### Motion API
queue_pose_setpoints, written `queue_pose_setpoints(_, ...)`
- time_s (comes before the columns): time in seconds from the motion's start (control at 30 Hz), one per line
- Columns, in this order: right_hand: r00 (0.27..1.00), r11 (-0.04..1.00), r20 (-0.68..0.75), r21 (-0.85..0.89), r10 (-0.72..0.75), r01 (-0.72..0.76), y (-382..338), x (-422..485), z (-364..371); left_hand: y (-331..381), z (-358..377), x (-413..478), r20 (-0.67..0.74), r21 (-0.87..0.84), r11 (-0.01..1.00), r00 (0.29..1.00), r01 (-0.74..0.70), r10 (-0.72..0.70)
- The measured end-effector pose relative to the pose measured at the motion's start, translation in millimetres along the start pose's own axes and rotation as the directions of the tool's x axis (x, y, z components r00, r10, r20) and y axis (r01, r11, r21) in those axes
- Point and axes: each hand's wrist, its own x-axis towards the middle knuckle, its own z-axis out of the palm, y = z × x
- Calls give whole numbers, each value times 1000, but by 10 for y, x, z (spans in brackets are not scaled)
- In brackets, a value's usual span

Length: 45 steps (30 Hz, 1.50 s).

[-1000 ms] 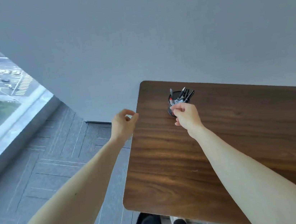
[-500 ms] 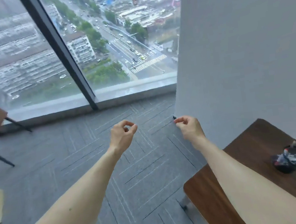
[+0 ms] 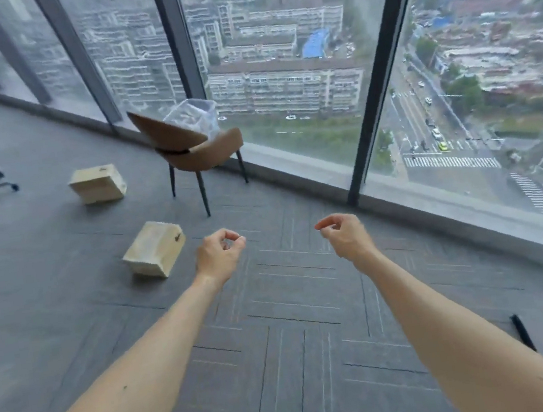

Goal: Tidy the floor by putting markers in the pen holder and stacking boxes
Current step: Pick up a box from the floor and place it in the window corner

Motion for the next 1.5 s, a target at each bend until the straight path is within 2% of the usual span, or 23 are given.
queue_pose_setpoints(0.2, 976, 993, 198, -52, -95, 107, -876, 657, 1249, -714, -963, 596, -144, -72, 985, 976, 157, -166)
queue_pose_setpoints(0.43, 918, 981, 378, -94, -122, 170, -1431, 1477, 2439, -1422, -1618, 1263, -227, -115, 950, 924, 289, -309)
queue_pose_setpoints(0.77, 826, 966, 554, -143, -103, 217, -2215, 3443, 4237, -2485, -2293, 3090, -305, -152, 858, 802, 491, -513)
queue_pose_setpoints(1.17, 741, 893, 670, -354, 35, 278, -2666, 5575, 6160, -3830, -2499, 5196, -220, -239, 703, 668, 669, -711)
queue_pose_setpoints(1.27, 749, 879, 661, -389, 58, 276, -2640, 6155, 6713, -4322, -2523, 5799, -188, -251, 670, 643, 699, -742)
queue_pose_setpoints(1.5, 737, 819, 646, -522, 197, 239, -2272, 7413, 8063, -5585, -2440, 7045, -97, -256, 518, 511, 816, -854)
